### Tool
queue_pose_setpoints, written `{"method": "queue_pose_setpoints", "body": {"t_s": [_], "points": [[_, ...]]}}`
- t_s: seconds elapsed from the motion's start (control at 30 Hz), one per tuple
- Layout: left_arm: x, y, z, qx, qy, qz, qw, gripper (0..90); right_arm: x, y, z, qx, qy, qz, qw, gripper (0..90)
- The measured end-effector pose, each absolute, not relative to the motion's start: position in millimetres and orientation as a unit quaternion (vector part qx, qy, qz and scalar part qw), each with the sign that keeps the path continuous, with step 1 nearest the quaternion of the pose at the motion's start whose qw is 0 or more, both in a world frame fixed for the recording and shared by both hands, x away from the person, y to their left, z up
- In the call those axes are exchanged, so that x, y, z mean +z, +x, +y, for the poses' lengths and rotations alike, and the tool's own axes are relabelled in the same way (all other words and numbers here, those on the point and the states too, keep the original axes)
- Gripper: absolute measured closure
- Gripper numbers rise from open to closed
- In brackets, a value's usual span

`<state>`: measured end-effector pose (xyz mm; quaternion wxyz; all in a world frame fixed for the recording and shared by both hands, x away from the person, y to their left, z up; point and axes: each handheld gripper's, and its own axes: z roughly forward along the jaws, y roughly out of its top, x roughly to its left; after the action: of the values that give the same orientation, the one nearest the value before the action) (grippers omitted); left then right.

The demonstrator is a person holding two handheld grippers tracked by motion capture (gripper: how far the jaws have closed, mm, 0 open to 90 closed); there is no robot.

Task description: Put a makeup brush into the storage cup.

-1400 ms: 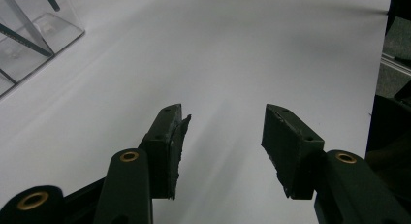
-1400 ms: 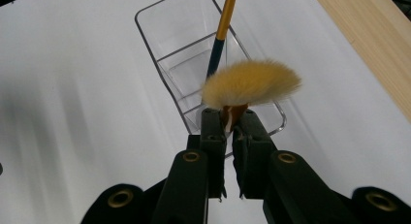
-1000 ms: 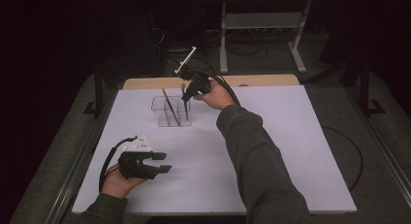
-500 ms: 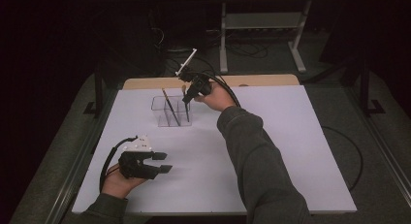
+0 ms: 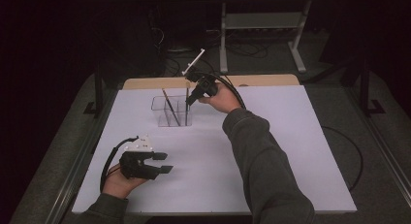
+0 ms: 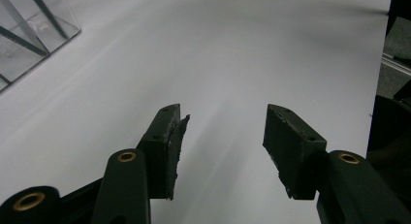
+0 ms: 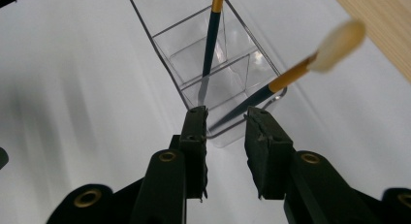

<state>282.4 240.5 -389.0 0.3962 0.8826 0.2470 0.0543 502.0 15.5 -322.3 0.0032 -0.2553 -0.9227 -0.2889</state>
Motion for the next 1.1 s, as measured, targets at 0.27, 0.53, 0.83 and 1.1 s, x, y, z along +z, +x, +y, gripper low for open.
{"method": "queue_pose_setpoints", "body": {"t_s": [0.27,0.53,0.83,1.1], "points": [[-389,282,240,0.055,0.884,0.247,0.393,47.3,-321,497,-1,-0.305,-0.261,-0.916,0.003,64.0],[-389,282,240,0.057,0.886,0.244,0.391,46.4,-319,490,-23,-0.322,-0.272,-0.907,0.003,59.6],[-388,282,240,0.057,0.885,0.249,0.39,45.6,-319,483,-49,-0.336,-0.288,-0.897,0.0,55.7],[-388,282,240,0.059,0.886,0.248,0.387,44.2,-319,472,-66,-0.34,-0.295,-0.893,-0.002,52.9]]}}
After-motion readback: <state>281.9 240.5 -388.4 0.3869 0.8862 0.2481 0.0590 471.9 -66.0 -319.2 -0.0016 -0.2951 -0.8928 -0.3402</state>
